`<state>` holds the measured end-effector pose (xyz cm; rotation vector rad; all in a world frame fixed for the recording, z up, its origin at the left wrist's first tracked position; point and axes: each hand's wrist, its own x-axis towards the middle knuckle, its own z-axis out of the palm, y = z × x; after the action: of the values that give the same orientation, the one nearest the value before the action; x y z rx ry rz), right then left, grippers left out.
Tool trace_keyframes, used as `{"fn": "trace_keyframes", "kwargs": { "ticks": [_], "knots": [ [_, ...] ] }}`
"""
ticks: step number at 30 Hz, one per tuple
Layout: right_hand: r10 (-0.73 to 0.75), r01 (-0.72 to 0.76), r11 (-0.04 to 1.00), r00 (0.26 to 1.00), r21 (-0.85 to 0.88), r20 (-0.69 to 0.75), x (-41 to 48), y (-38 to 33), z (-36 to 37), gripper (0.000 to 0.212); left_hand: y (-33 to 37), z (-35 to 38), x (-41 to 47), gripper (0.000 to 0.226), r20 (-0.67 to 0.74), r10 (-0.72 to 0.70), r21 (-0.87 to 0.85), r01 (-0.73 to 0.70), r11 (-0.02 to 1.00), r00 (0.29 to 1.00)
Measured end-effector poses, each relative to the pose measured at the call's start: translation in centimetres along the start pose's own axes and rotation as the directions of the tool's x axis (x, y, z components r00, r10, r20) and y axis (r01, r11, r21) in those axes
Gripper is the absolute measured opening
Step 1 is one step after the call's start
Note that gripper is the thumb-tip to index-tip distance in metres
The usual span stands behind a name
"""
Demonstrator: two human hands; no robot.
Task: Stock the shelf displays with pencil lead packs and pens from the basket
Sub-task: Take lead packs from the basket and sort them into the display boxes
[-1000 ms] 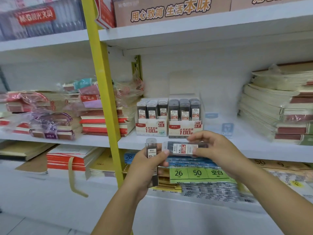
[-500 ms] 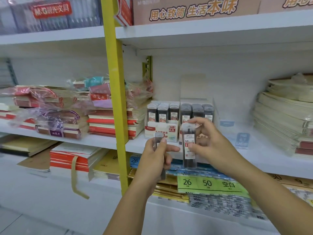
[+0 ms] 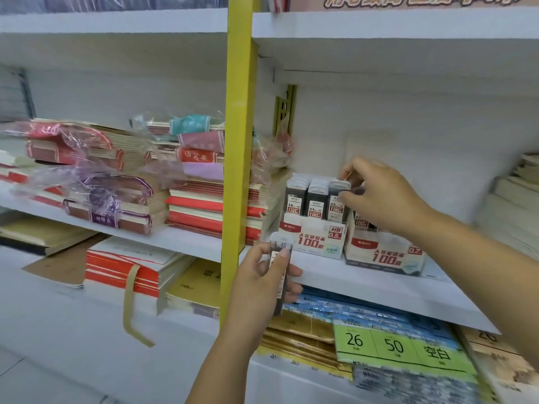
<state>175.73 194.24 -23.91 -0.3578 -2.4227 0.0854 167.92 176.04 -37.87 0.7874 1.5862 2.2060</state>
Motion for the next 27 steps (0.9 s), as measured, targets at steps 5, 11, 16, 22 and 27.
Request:
{"fn": "trace_keyframes", "kwargs": {
  "ticks": [5, 11, 16, 22, 27],
  "knots": [
    [-0.002, -0.001, 0.992, 1.0, -0.129, -0.024, 1.0, 1.1, 1.2, 0.007, -0.7, -0.4, 0.4, 0.009, 0.042, -0.022, -0.001, 0.022, 1.0, 0.999],
    [-0.051, 0.026, 0.948, 0.996, -0.317, -0.069, 0.8, 1.5, 0.9, 0.03, -0.5, -0.5, 0.2, 0.018, 0.12, -0.087, -0.054, 0.094, 0.994, 0.989],
    [-0.005, 0.001, 0.955, 1.0, 0.296, 0.012, -4.3, -1.3, 1.3, 0.025, 0.9, -0.1, -0.7, 0.023, 0.134, -0.054, -0.05, 0.061, 0.997, 0.989],
    [-0.068, -0.078, 0.796, 0.974, 0.601, 0.216, -8.2, -3.4, 2.8, 0.036, 1.6, 1.0, -2.2, 0.02, 0.205, -0.059, 0.013, 0.058, 0.998, 0.977],
    [0.122, -0.234, 0.617, 0.972, 0.752, 0.202, -8.9, -2.0, 2.7, 0.028, 1.3, 0.7, -2.4, 0.024, 0.183, -0.137, -0.05, 0.148, 0.988, 0.974]
  ]
}}
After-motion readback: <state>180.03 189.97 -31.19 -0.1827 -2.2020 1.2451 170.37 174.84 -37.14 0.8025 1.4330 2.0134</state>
